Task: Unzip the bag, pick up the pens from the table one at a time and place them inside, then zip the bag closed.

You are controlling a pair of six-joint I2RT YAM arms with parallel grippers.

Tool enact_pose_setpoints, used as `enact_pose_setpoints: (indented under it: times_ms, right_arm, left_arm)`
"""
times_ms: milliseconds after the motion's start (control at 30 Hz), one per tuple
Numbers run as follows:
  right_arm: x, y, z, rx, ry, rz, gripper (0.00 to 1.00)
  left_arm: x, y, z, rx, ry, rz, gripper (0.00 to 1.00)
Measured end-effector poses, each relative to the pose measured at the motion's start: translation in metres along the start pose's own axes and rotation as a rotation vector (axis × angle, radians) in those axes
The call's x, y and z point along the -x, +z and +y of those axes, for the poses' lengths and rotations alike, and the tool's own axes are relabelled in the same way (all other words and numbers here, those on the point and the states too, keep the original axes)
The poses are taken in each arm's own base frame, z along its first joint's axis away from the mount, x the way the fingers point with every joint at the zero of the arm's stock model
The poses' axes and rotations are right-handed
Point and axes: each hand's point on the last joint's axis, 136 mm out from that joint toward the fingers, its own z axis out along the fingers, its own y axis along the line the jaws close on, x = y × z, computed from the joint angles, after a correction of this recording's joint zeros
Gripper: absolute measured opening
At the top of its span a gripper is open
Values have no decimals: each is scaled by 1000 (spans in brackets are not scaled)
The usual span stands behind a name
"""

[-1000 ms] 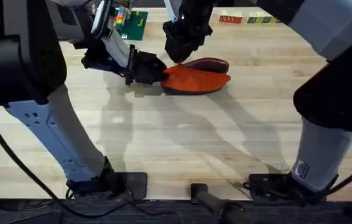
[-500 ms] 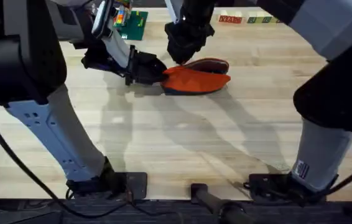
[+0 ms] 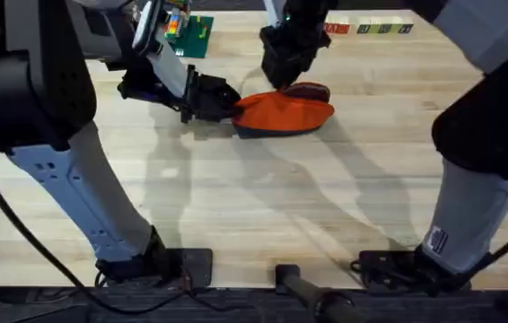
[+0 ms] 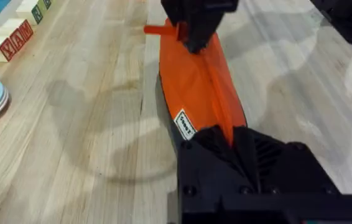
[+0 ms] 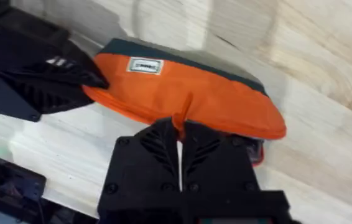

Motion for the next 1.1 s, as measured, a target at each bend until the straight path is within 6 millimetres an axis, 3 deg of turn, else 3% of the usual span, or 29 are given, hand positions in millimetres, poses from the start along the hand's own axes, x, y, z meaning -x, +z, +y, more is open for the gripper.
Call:
enact_pose_setpoints:
  times_ms: [533, 1100]
  right_arm:
    - [-8, -4, -50, -11, 119, 43, 33]
    - [-16, -7, -83, -19, 200, 69, 33]
  left_arm:
    - [-2, 0, -1, -7, 0, 11, 42]
    - [-2, 1, -1, -9, 1, 14, 42]
